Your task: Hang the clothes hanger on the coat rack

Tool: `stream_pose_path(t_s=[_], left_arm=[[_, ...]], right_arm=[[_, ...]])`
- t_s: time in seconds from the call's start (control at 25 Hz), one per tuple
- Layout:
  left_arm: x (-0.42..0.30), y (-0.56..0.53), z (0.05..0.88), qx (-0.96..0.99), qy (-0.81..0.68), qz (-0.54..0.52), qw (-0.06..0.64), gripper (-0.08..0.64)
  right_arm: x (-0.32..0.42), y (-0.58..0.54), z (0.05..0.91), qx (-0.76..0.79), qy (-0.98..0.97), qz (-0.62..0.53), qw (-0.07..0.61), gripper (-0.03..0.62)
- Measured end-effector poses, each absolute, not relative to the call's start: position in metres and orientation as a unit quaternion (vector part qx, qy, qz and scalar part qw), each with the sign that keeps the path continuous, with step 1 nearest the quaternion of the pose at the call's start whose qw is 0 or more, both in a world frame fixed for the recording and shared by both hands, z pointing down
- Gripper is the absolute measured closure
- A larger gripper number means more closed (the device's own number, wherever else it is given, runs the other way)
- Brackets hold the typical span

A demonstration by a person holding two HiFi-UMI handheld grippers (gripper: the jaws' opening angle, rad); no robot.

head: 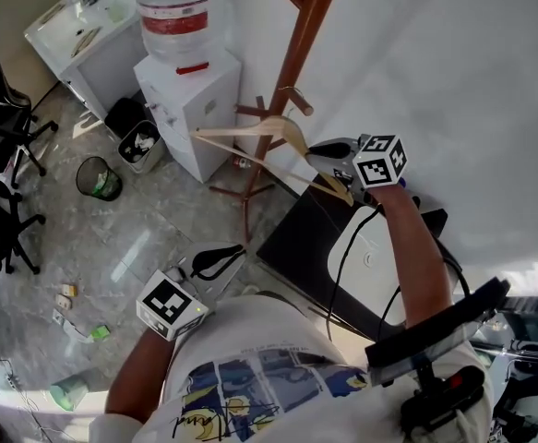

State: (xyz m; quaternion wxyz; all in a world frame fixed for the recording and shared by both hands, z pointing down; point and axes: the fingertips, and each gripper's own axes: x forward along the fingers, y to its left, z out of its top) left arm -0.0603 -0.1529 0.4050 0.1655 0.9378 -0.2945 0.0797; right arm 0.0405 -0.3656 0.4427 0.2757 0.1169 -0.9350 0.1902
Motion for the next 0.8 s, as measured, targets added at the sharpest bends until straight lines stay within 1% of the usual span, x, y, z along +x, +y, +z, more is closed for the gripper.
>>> stream_pose_path(t_s=[0.56,0.8], left_arm=[[-0.071,-0.152,0.413,0.92,-0.334,0.097,0.18,0.531],[-0.074,-0.147,0.413,0.919,-0.337,0.101,0.177,0.531]], right_arm=[[0.029,-0.388,0.455,0.101,-0.946,0.157,0.266,0.543],[0.028,-0.39,0.458,0.114,-0.95,0.147,0.25,0.54]])
